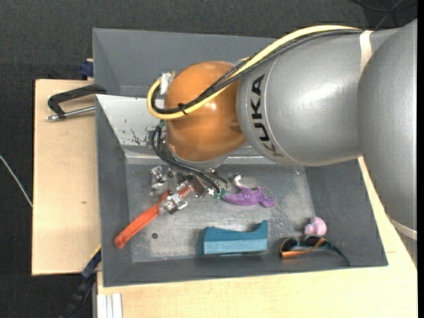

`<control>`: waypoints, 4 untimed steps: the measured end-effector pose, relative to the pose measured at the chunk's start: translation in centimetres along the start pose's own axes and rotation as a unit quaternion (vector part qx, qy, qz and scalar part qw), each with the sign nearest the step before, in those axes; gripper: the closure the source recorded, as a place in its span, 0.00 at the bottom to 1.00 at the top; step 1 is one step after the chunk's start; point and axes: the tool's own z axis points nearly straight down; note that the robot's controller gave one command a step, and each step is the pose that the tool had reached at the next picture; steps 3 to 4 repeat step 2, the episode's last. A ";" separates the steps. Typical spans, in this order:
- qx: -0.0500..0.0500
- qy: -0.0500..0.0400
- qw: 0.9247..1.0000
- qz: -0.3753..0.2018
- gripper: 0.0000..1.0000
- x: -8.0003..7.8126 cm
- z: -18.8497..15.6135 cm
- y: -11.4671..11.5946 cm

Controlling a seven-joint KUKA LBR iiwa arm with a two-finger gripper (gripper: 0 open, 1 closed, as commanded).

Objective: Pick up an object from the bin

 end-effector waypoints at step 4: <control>0.000 0.003 1.000 0.001 1.00 0.2 -4.0 0.4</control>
Offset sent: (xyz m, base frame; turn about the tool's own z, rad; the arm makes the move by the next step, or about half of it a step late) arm -0.0050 0.0045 0.0662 0.0015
